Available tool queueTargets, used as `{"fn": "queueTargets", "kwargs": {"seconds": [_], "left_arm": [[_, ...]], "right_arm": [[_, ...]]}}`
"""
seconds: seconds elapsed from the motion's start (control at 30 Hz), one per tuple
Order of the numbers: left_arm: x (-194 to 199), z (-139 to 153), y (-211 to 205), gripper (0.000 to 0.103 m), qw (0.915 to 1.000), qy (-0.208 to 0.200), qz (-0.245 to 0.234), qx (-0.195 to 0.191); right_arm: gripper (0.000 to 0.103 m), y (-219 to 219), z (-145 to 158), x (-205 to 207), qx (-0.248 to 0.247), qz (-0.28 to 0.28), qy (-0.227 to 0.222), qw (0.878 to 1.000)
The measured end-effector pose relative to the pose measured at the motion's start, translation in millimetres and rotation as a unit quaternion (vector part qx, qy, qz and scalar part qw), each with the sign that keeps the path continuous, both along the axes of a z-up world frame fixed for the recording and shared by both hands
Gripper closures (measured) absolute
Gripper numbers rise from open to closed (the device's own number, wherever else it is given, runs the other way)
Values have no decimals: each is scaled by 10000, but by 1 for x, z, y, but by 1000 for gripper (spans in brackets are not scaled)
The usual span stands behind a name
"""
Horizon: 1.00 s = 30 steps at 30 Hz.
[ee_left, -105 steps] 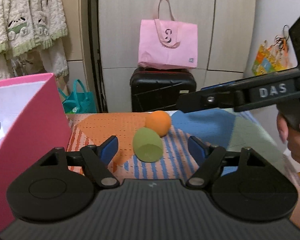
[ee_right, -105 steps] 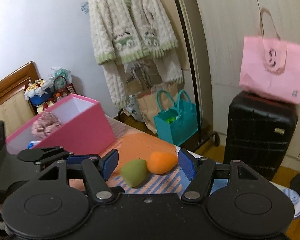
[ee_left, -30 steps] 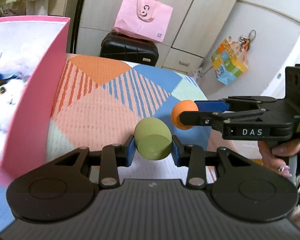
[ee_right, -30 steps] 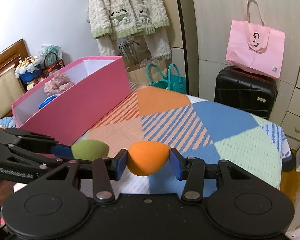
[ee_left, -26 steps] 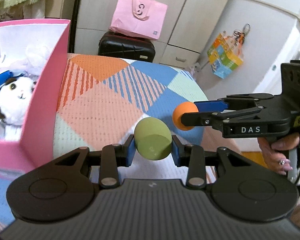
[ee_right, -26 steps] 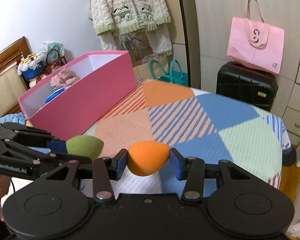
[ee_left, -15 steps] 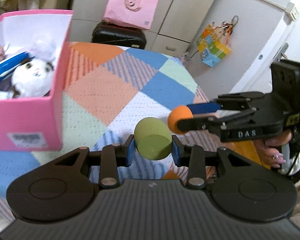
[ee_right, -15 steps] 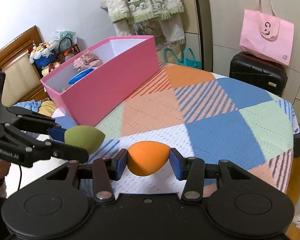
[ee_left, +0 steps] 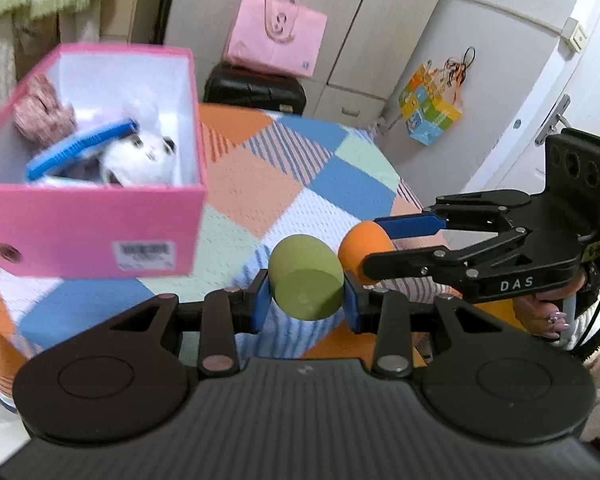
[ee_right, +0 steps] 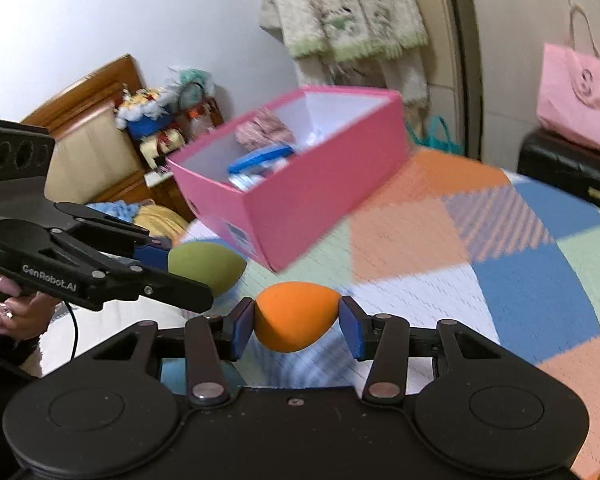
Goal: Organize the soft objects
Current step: 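Lift both sponges with both grippers and carry them over the box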
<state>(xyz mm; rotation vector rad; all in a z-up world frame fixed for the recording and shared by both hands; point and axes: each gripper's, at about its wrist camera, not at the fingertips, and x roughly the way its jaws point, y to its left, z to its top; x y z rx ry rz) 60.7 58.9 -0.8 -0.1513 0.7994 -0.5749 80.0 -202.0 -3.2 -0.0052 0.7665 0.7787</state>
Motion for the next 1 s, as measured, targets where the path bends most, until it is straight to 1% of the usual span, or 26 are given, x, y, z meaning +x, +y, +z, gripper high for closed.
{"fn": "queueTargets", "kwargs": {"seconds": [0.1,0.2,0.37,0.5,0.6,0.67,0.77,0.9,1.0], "left_arm": [[-4,10,12,67,9996,-250,86,23],[-5,20,21,67,9992,-384,65,7],[5,35,35,67,9978,-641,153,63],[21,39,50,67,9970,-719,268,-59],[36,37,64,67,9965,-658,433,-284],[49,35,71,67,9960,-651,529,-318],[69,35,79,67,9951,-684,654,-282],[103,33,86,67,9943,-679,783,-241],[133,31,87,67,9948,-601,806,-133]], "right_arm": [[51,11,10,-2,14,98,-153,9998],[51,23,21,-2,-11,190,-294,9994],[51,40,39,0,100,315,-649,9973],[51,55,47,7,111,328,-905,9953],[51,67,49,17,-42,231,-1203,9925],[51,74,48,30,-37,174,-1175,9929],[51,85,48,49,-63,191,-1104,9937],[51,101,45,76,-279,95,-1231,9920],[51,114,41,98,-421,45,-1286,9908]]}}
